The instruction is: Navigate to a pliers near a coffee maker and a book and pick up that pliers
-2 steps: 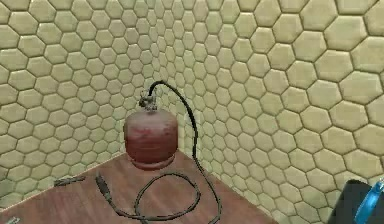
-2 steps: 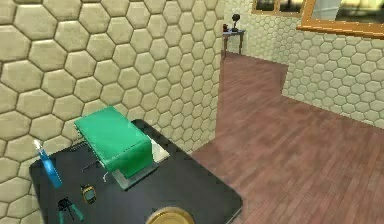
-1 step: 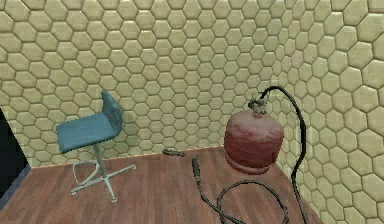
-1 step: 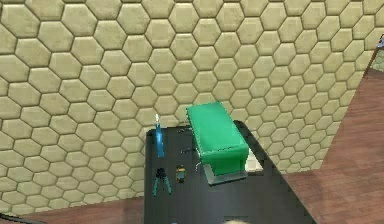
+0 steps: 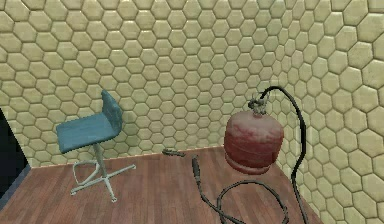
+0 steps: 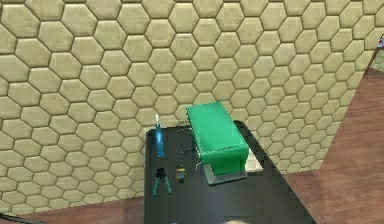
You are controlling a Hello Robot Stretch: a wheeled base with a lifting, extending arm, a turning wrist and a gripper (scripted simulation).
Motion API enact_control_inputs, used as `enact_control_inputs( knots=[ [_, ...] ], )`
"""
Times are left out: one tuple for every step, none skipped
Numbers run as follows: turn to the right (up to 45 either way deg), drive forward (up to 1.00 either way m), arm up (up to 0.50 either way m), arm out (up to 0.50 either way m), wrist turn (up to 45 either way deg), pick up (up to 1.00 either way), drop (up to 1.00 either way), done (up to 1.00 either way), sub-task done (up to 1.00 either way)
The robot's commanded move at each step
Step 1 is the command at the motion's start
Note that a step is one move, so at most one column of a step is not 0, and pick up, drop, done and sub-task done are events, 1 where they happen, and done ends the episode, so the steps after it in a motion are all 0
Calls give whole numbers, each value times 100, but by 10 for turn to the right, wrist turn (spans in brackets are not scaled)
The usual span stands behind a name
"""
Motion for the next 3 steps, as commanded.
enact_control_inputs(
  knots=[
    [0,0,26,0,0,0,0,0,0],
    [0,0,0,30,0,0,0,0,0],
    [0,0,0,0,450,0,0,0,0]
  ],
)
